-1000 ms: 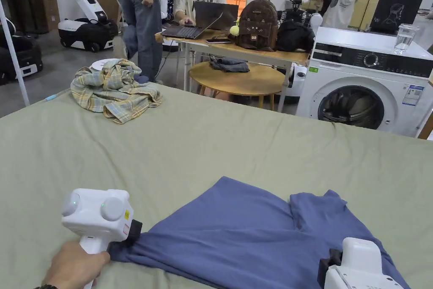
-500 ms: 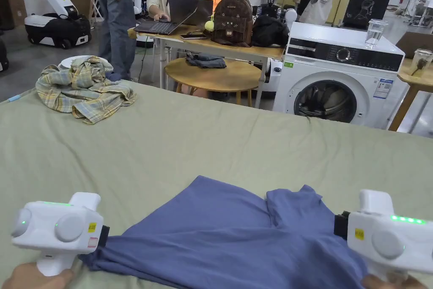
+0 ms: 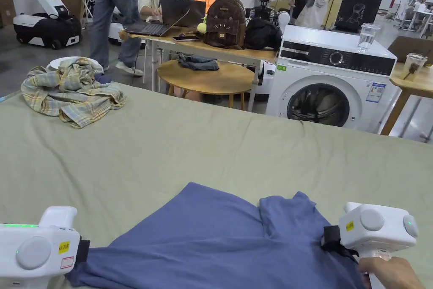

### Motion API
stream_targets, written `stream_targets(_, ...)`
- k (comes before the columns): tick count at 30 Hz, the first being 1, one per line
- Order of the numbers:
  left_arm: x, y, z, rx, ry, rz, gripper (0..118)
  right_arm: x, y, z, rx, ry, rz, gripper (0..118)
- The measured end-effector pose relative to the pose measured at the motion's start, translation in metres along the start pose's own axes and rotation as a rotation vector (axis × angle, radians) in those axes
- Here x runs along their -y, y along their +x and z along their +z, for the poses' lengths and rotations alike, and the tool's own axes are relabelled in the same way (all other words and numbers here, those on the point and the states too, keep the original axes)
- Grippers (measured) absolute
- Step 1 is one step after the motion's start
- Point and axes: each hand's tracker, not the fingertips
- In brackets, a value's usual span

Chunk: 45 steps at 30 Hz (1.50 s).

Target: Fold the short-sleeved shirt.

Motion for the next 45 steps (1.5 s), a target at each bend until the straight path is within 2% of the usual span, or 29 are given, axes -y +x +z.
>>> stream_targets(1, -0.001, 0.002, 0.001, 0.001, 0.0, -0.004, 0, 0.001, -0.004, 0.001, 0.001, 0.012, 0.044, 33)
stream_targets(2, 0.0, 0.003, 0.001, 0.003, 0.001, -0.007, 0, 0.003, -0.007, 0.001, 0.001, 0.022, 0.066, 14)
stream_targets(3, 0.0, 0.004, 0.001, 0.003, 0.001, -0.01, 0, 0.003, -0.011, 0.001, 0.023, 0.029, 0.081, 1)
stream_targets(7, -0.001, 0.004, 0.004, 0.008, 0.017, -0.004, 0, 0.011, -0.015, 0.012, 0.043, 0.079, 0.101, 0)
stream_targets(14, -0.017, 0.0, 0.037, 0.033, 0.141, -0.002, 0, 0.02, -0.009, 0.092, 0.046, 0.332, 0.04, 0)
stream_targets(18, -0.044, 0.007, 0.067, 0.053, 0.221, -0.016, 0, 0.018, -0.008, 0.15, 0.109, 0.467, 0.058, 0)
stream_targets(25, -0.121, 0.035, 0.125, 0.082, 0.36, -0.058, 0, 0.003, 0.014, 0.246, 0.158, 0.668, -0.018, 0)
stream_targets(30, -0.19, 0.051, 0.161, 0.14, 0.451, -0.021, 0, -0.017, 0.029, 0.296, 0.206, 0.742, -0.037, 0)
stream_targets(35, -0.241, 0.082, 0.188, 0.098, 0.505, -0.099, 0, -0.041, 0.039, 0.326, 0.236, 0.797, -0.074, 0)
stream_targets(45, -0.321, 0.11, 0.216, 0.053, 0.592, -0.147, 0, -0.111, 0.054, 0.366, 0.295, 0.89, -0.088, 0)
